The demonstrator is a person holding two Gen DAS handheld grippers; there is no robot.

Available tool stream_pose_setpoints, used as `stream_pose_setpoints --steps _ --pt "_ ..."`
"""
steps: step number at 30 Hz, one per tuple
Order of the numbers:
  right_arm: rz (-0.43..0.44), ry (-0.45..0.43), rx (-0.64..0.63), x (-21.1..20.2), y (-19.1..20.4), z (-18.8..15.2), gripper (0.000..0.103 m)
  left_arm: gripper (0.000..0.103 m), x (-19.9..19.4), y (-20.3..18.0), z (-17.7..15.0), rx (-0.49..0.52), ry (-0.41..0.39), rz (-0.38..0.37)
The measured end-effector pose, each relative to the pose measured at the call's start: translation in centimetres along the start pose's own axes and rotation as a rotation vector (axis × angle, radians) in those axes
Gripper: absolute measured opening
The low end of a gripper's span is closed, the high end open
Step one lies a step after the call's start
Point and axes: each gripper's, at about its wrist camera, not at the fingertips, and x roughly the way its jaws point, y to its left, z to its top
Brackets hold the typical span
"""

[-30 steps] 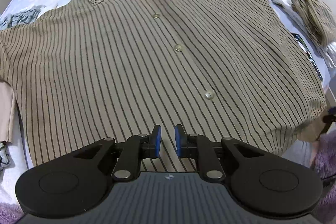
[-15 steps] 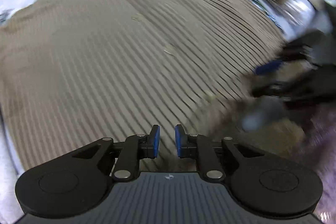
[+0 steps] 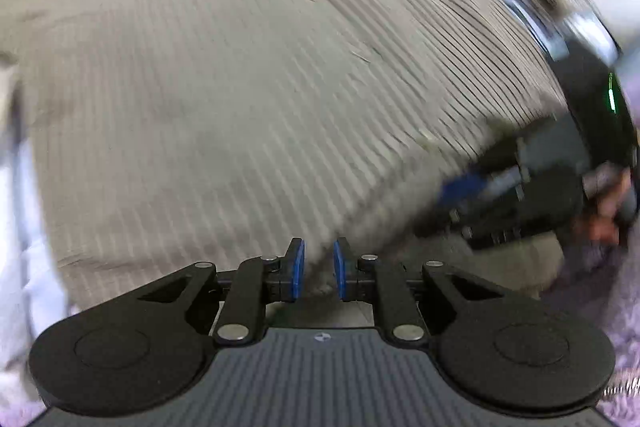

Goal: Fold clothes

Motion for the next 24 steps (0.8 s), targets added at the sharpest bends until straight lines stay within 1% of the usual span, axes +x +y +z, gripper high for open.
stream_pose_setpoints --steps 2,3,4,5,7,12,13,15,16,17,18,19,22,24 --pt "0.012 0.01 0.023 0.6 -0.1 0.1 0.014 0.013 -0.6 1.4 0.1 -0.079 -0.03 0.021" --pt "0.019 0.03 0.03 1.1 -0.1 0.2 0.0 0.013 -0.8 1.8 0.2 -0.097 -0.034 0.031" --pt "0.027 0.042 0.029 1.2 0.0 0.1 0.0 0.013 -0.9 2.1 0.3 -0.115 -0.039 0.04" --pt "0.036 0.052 0.022 1.0 0.2 0.0 0.0 0.013 -1.0 2.4 0.3 -0.131 -0.043 0.05" --pt "0.048 0.082 0.008 0.5 0.3 -0.3 0.0 0.013 -0.9 2.3 0.4 -0.125 -0.035 0.063" --pt "-0.038 0.14 -0.009 -0.4 -0.2 -1.2 0.0 0.013 0.0 1.8 0.9 -0.085 0.004 0.113" --pt "-0.046 0.144 -0.005 -0.7 -0.4 -1.3 0.0 0.013 0.0 1.9 0.8 -0.084 0.008 0.116" --pt "-0.035 0.145 0.009 -1.2 -0.7 -1.3 0.0 0.013 0.1 2.2 0.7 -0.083 0.017 0.123" --pt "-0.025 0.15 0.015 -1.3 -0.7 -1.4 0.005 0.013 0.2 2.2 0.7 -0.083 0.021 0.127" --pt "-0.018 0.157 0.02 -1.3 -0.7 -1.4 0.008 0.013 0.2 2.2 0.7 -0.082 0.022 0.131" --pt "-0.016 0.166 0.016 -1.2 -0.7 -1.5 0.018 0.013 0.2 2.2 0.8 -0.08 0.022 0.132" --pt "-0.018 0.176 0.005 -1.1 -0.5 -1.7 0.036 0.013 0.2 2.2 0.9 -0.081 0.019 0.127" --pt "-0.03 0.145 -0.015 -1.7 -0.1 -1.7 0.035 0.013 -0.2 2.0 1.2 -0.079 -0.001 0.11" --pt "-0.046 0.093 -0.009 -2.7 -0.3 -1.6 0.035 0.013 -0.8 1.8 1.4 -0.072 -0.026 0.095"
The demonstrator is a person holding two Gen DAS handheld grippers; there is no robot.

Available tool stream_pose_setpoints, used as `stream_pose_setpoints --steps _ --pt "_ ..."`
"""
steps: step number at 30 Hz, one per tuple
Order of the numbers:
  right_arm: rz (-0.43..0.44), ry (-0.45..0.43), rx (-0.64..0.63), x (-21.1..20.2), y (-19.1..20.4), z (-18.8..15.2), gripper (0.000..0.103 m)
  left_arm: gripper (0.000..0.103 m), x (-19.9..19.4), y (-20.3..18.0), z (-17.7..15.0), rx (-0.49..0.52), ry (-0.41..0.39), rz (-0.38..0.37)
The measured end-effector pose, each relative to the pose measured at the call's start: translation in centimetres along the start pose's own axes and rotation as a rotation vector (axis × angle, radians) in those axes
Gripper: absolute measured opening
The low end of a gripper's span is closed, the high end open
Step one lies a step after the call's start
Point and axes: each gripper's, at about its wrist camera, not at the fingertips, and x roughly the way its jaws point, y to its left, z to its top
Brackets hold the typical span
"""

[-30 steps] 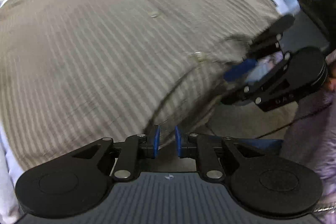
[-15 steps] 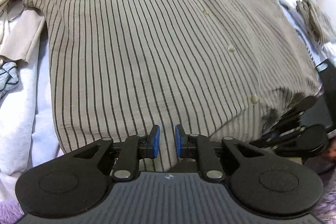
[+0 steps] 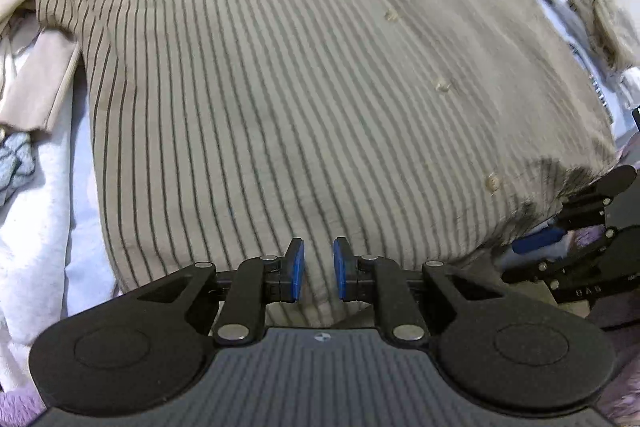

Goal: Fold clothes

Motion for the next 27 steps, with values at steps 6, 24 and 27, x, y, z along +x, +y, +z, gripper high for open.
stream_pose_setpoints --steps 6,24,27 --pt "-0.067 -0.208 0.014 -4.6 -0.6 1.2 0.043 0.027 -2.2 -0.2 2.5 0.002 -0.127 0.001" --pt "-0.38 -0.538 0.512 -19.7 -21.8 7.5 0.08 0.06 -3.6 3.9 16.8 -0.142 -0.332 0.053" --pt "-0.35 -0.559 0.637 -20.4 -26.6 8.3 0.082 0.061 -2.4 4.9 18.5 -0.169 -0.339 0.074"
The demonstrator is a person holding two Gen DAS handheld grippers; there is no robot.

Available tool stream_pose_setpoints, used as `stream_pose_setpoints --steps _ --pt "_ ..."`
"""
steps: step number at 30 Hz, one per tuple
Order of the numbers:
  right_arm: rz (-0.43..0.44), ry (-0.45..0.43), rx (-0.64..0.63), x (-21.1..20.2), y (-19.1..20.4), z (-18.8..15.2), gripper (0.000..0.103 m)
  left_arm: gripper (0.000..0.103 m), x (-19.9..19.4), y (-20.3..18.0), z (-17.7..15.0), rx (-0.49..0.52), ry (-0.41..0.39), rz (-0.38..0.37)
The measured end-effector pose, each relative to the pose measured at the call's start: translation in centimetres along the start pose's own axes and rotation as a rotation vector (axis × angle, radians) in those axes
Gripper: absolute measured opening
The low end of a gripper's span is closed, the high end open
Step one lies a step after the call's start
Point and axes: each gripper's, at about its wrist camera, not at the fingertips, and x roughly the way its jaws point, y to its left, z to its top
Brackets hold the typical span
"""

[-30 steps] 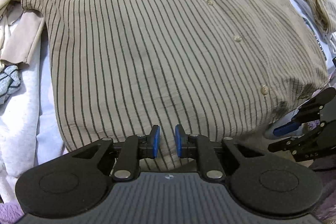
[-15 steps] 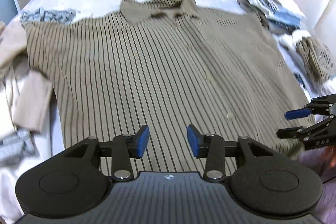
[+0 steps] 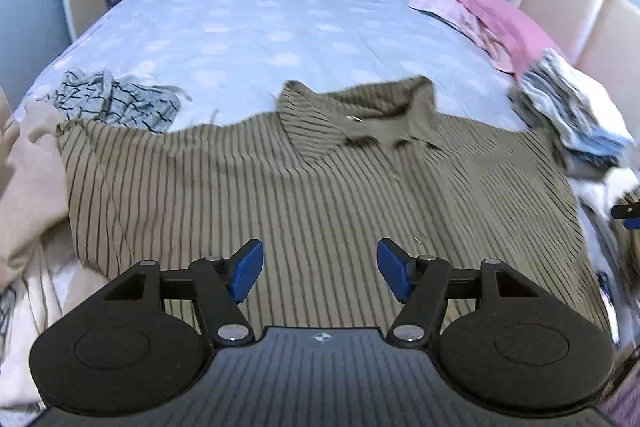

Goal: Fold clothes

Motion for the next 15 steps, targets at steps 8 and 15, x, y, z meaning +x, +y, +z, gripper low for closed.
stream_pose_setpoints --steps 8,15 --pt "-0.01 0.023 0.448 7.6 -6.5 5.2 0.082 0.061 6.4 1.4 1.8 -0.115 0.061 0.047" --pt "-0.003 0.01 0.429 12.5 -7.5 8.4 0.071 0.061 9.8 0.4 2.0 -0.083 0.114 0.029"
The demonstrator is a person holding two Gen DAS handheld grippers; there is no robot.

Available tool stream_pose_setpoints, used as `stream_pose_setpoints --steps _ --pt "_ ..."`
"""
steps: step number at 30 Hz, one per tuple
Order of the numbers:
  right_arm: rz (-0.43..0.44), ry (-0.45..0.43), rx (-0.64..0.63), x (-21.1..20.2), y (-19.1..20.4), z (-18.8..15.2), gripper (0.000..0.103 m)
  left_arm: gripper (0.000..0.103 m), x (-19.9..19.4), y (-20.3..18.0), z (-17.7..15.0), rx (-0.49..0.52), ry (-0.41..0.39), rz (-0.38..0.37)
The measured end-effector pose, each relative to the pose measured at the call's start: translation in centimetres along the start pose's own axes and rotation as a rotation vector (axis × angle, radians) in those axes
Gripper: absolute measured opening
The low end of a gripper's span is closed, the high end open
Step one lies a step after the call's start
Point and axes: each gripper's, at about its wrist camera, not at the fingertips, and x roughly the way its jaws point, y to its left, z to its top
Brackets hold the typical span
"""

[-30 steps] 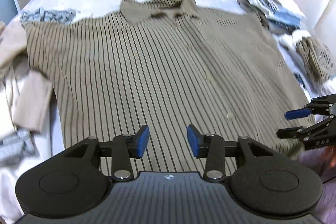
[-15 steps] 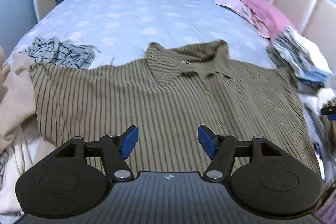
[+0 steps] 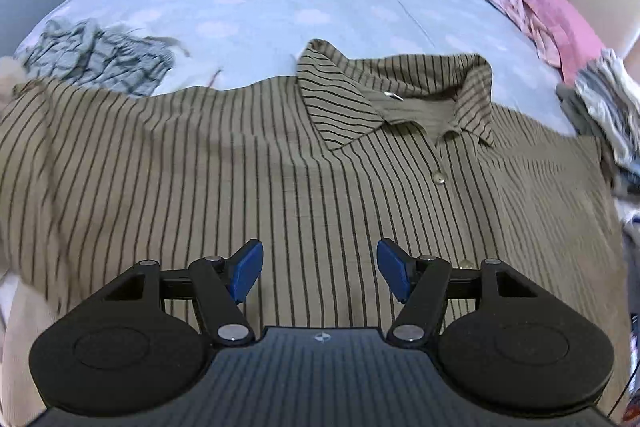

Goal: Fold clothes

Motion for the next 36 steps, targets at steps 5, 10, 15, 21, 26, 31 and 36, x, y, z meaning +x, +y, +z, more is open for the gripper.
stream_pose_setpoints --steps 5,10,15,21,26,31,36 --pt "-0.009 -0.021 -0.049 3.0 0.7 1.7 0.065 0.061 1.4 -1.0 0.4 0.004 0.017 -0.017" --pt "-0.049 0.002 -0.051 6.0 0.5 2.3 0.065 0.061 2.4 -1.5 0.6 0.024 0.03 -0.024" --pt "-0.085 -0.015 -0.122 7.6 1.7 1.7 0.058 0.061 3.5 -1.5 0.6 0.026 0.055 -0.013" --pt "-0.16 -0.057 -0.24 8.8 3.7 1.1 0.004 0.061 3.8 -1.5 0.3 0.015 0.067 -0.014" --pt "-0.119 -0.106 -0.262 6.8 5.0 1.1 0.003 0.061 3.2 -1.5 0.2 0.02 0.053 -0.026" --pt "-0.067 -0.159 -0.326 4.1 7.8 0.3 0.003 0.061 2.9 -1.9 0.4 0.02 0.046 -0.036" --pt "-0.048 -0.189 -0.431 2.5 11.6 -1.5 0.003 0.061 2.0 -2.1 0.4 0.025 0.028 -0.055"
